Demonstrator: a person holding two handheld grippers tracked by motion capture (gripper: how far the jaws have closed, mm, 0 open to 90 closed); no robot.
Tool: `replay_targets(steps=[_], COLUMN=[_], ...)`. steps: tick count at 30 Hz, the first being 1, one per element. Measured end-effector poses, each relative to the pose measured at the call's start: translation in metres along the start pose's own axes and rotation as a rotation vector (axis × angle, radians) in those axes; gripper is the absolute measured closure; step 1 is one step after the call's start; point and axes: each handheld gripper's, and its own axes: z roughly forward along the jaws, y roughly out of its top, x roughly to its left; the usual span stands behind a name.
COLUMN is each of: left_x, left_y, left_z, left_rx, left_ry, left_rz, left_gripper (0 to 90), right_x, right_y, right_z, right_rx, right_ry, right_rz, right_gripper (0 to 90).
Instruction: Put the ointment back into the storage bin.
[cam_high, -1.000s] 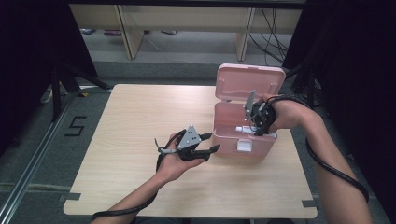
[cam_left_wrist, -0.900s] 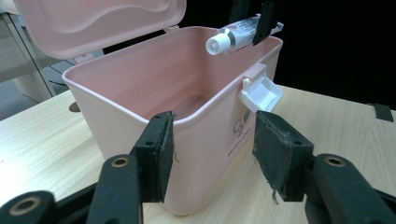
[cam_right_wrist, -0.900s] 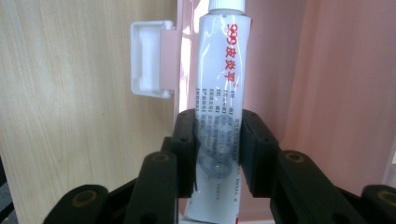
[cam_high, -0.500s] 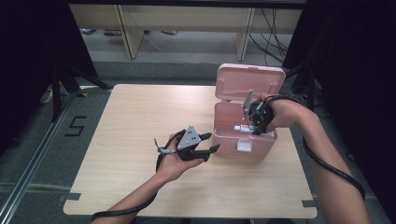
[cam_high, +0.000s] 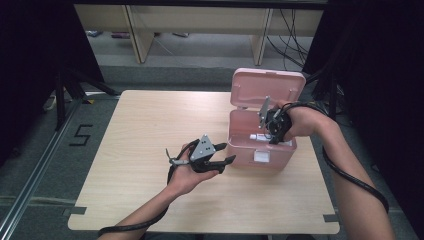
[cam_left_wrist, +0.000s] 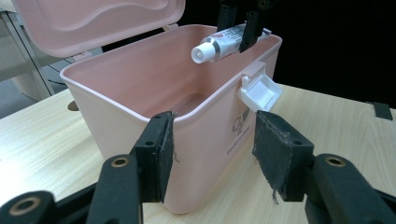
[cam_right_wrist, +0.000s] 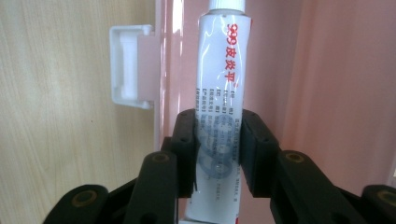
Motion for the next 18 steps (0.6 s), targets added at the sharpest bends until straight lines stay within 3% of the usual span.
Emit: replay_targets(steps=[18], left_x=[-0.0002], left_y=[-0.0002], left_z=[0.0004], left_rx=[-0.001], left_ry=[-0.002], left_rz=[-0.002], left_gripper=[47.2], right_x=[-0.0033], right_y=[0.0019], right_z=[0.0093], right_rx=[0.005], right_ry=[-0.001], right_rz=[-0.017], right_gripper=[70.6])
